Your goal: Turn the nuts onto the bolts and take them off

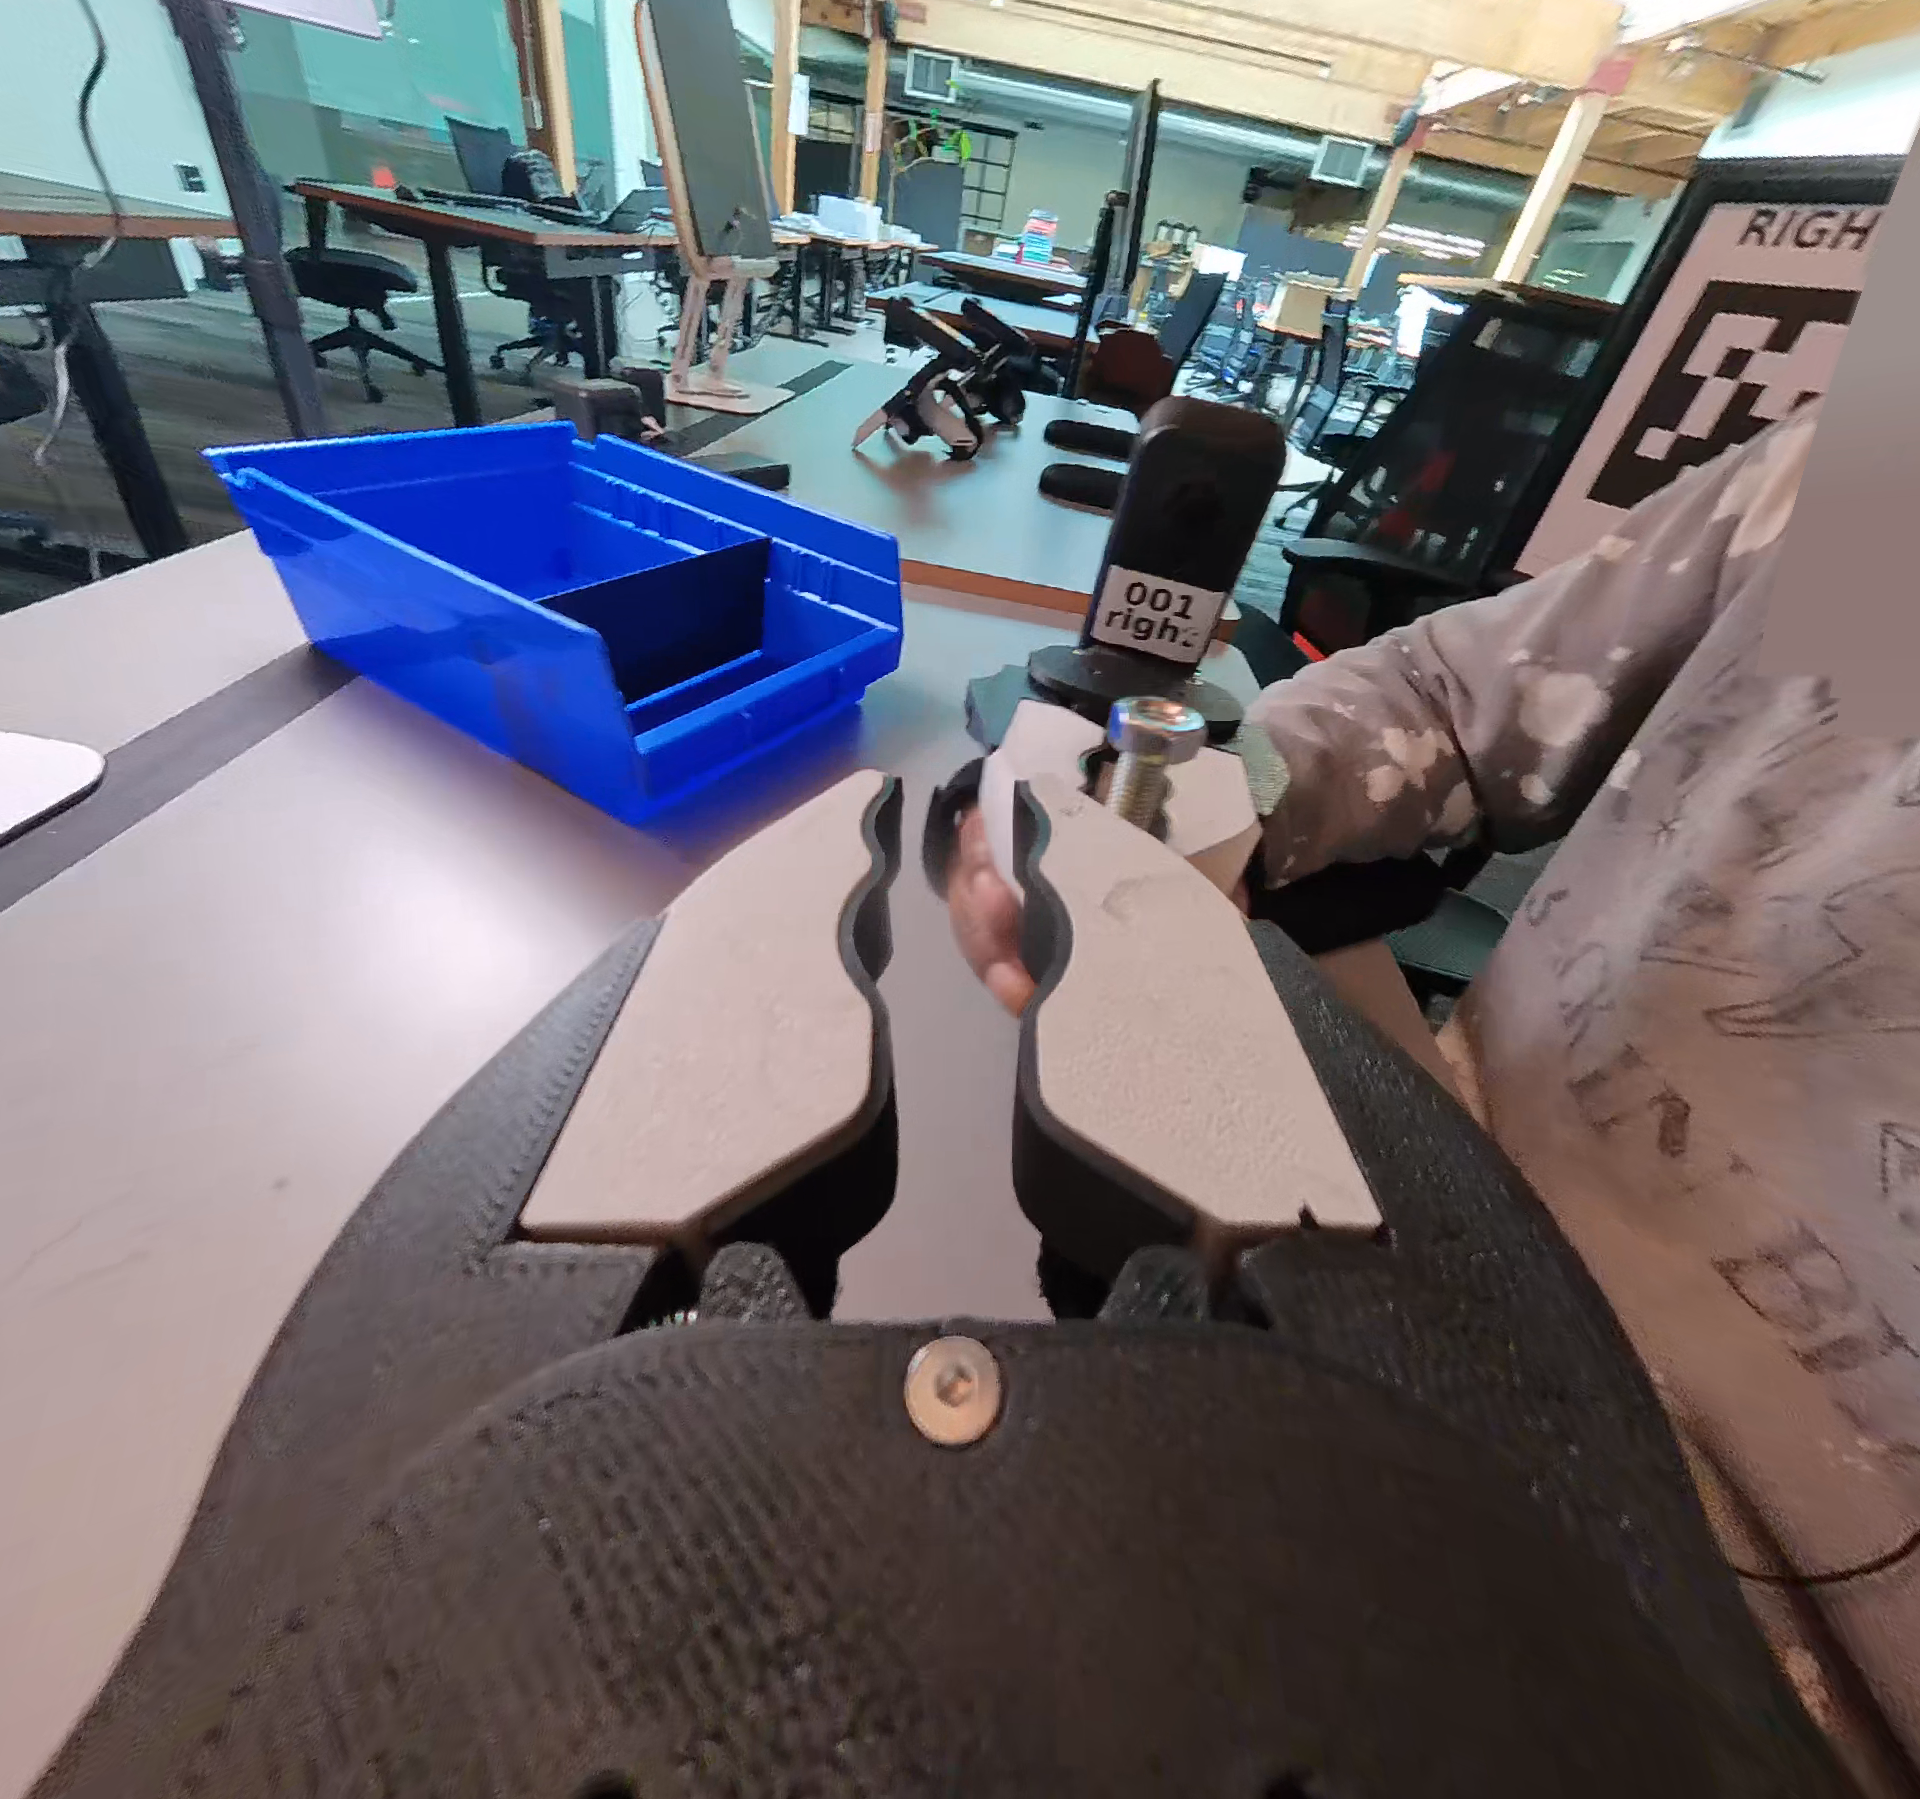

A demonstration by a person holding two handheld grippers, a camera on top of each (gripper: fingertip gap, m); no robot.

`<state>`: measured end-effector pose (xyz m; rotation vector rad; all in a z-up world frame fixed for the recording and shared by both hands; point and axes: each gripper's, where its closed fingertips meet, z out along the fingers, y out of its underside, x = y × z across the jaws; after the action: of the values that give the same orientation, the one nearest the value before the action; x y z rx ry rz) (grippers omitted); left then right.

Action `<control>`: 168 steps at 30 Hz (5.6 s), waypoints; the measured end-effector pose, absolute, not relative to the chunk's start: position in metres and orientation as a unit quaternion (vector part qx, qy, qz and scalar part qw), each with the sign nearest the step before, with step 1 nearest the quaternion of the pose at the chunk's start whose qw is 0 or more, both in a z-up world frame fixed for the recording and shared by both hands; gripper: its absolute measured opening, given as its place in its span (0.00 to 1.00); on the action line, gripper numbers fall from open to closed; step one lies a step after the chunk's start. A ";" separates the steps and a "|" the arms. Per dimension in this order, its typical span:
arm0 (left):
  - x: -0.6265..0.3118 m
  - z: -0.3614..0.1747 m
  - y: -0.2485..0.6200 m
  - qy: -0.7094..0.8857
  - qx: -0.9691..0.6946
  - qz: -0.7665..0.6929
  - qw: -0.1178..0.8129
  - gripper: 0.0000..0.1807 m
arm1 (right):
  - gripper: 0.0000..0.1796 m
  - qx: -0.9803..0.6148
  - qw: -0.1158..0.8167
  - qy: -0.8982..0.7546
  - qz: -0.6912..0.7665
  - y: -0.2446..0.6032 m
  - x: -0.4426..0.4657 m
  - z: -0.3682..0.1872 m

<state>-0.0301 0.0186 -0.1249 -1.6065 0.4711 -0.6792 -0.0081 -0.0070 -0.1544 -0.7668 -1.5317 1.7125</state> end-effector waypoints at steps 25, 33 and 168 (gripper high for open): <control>-0.039 -0.136 0.031 0.154 -0.719 -0.276 0.620 0.09 | 0.10 -0.312 0.366 -0.577 0.660 -0.001 -0.011 -0.149; -0.002 -0.131 0.022 0.205 -0.700 -0.324 0.603 0.17 | 0.10 -0.340 0.371 -0.585 0.636 0.004 -0.018 -0.160; -0.039 -0.152 0.037 0.151 -0.775 -0.193 0.582 0.01 | 0.10 -0.332 0.374 -0.556 0.664 0.013 -0.012 -0.145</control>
<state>-0.0391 0.0369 -0.1520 -1.8099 0.3530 -0.4505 -0.0125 0.0133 -0.1455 -0.8489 -1.4227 1.7009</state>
